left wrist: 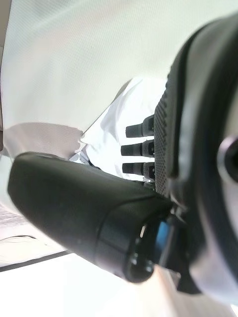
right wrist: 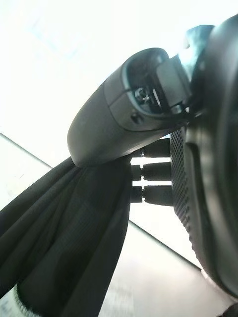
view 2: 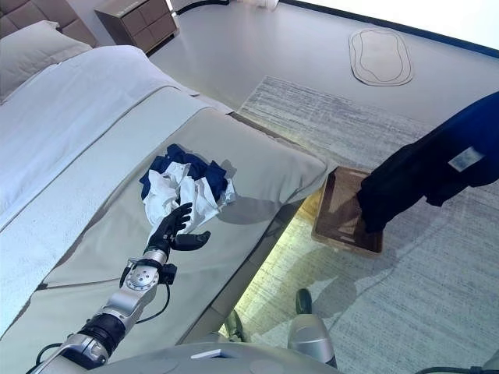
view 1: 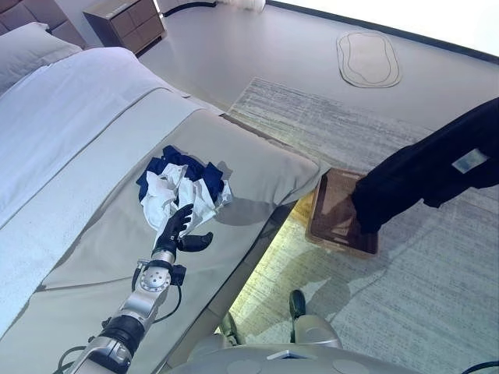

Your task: Pick up the clothes from the bed and place them into the basket

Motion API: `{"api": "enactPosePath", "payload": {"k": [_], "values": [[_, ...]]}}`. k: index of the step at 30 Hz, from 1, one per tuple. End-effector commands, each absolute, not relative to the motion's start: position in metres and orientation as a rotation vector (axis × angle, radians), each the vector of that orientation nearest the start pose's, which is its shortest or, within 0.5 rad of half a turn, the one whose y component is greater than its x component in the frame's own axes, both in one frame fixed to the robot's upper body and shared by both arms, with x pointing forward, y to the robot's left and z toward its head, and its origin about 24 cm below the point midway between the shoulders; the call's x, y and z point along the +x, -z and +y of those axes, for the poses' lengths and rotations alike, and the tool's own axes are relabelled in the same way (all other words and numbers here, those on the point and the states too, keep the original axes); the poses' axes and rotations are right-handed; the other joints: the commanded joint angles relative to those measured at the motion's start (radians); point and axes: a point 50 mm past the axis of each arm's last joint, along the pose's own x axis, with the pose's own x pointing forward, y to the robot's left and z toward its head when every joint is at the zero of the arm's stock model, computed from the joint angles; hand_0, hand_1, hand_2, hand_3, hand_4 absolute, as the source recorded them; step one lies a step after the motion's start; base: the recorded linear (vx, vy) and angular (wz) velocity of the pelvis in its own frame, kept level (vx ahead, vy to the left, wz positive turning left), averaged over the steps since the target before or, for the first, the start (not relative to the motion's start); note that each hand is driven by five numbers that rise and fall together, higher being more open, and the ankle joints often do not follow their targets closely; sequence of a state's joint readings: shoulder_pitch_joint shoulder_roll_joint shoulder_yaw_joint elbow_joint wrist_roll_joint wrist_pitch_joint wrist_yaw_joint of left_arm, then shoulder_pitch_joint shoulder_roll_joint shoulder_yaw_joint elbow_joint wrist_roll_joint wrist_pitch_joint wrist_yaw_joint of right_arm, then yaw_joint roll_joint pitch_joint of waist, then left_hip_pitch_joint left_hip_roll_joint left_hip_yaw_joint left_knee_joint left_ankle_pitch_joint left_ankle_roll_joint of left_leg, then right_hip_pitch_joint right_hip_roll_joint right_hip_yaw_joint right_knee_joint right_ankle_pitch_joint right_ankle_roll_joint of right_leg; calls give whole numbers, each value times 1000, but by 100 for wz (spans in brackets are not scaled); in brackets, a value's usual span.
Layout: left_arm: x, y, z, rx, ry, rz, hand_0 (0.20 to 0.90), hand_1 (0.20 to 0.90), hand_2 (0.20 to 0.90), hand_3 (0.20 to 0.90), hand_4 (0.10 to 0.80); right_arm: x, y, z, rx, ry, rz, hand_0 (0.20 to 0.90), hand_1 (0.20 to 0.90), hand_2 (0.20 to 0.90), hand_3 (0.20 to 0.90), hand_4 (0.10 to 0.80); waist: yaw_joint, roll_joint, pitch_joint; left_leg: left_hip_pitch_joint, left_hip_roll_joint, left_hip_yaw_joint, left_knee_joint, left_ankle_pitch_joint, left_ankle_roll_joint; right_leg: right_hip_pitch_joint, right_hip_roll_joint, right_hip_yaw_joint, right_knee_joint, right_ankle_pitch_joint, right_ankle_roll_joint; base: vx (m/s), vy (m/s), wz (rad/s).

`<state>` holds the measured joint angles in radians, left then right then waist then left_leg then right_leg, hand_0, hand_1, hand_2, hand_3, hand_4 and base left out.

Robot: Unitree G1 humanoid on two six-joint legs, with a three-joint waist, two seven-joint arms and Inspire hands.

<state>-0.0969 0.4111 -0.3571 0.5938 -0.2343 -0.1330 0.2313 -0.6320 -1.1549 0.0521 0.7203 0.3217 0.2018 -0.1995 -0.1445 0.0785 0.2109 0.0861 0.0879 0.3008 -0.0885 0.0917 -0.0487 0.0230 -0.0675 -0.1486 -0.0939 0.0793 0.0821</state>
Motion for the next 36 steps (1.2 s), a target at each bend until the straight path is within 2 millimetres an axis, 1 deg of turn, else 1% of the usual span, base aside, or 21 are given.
{"api": "enactPosePath", "payload": {"k": [1,4,6,9,12,15,20,23,27,33,34,36], "values": [[263,14,205,364,-22,180,900,900,900,900,800,287,-263,-418,-705,748,-92,300,300,300,200,100,12,-54,-78,2,-18,-16,48,-112,-45,22,29,-7,16,-67,-20,-38,13,-6],[266,13,203,368,-11,176,900,900,900,900,800,296,-233,-412,-702,673,-7,300,300,300,200,100,16,-47,-74,0,-20,-18,49,-113,-42,22,27,-9,15,-67,-21,-10,2,-2],[268,12,201,370,-5,172,900,900,900,900,800,299,-218,-408,-699,632,34,300,300,300,200,100,18,-45,-71,0,-21,-18,50,-114,-40,21,25,-9,15,-66,-21,0,0,0],[271,10,197,371,8,167,900,900,900,900,800,307,-187,-397,-682,570,102,300,300,300,200,100,25,-41,-66,1,-22,-18,51,-116,-37,19,21,-15,14,-62,-21,0,0,0],[272,9,192,375,24,164,900,900,900,900,800,311,-172,-390,-654,541,131,300,300,300,200,100,30,-38,-62,1,-23,-19,50,-117,-35,19,19,-18,13,-60,-21,0,0,0],[273,8,188,374,34,161,900,900,900,900,800,317,-160,-380,-634,514,141,300,300,300,200,100,37,-32,-58,3,-25,-21,47,-117,-33,20,17,-21,11,-59,-21,0,0,0],[274,7,187,370,33,158,900,900,900,900,800,330,-162,-363,-633,462,111,300,300,300,200,100,50,-30,-55,1,-28,-23,44,-117,-31,18,15,-30,9,-60,-22,6,0,2],[273,9,188,367,31,162,900,900,900,900,800,334,-161,-357,-623,449,105,300,300,300,200,100,57,-31,-57,-2,-29,-26,45,-117,-31,19,14,-32,9,-61,-23,16,-6,8],[272,11,189,367,30,168,900,900,900,900,800,334,-154,-355,-629,447,137,300,300,300,200,100,65,-33,-59,-4,-29,-31,43,-115,-30,19,14,-35,9,-63,-23,20,-13,7],[270,12,189,373,39,166,900,900,900,900,800,332,-134,-358,-630,430,219,300,300,300,200,100,80,-32,-55,-3,-29,-37,37,-111,-28,24,13,-46,8,-64,-25,3,-9,2],[270,11,189,373,39,166,900,900,900,900,800,332,-133,-358,-631,428,223,300,300,300,200,100,81,-32,-55,-3,-29,-38,37,-111,-28,24,13,-47,8,-64,-25,-13,-12,4],[272,10,188,374,42,158,900,900,900,900,800,331,-126,-360,-676,413,273,300,300,300,200,100,87,-31,-52,-7,-30,-42,35,-108,-29,22,11,-50,8,-63,-24,-17,-11,6]]}}
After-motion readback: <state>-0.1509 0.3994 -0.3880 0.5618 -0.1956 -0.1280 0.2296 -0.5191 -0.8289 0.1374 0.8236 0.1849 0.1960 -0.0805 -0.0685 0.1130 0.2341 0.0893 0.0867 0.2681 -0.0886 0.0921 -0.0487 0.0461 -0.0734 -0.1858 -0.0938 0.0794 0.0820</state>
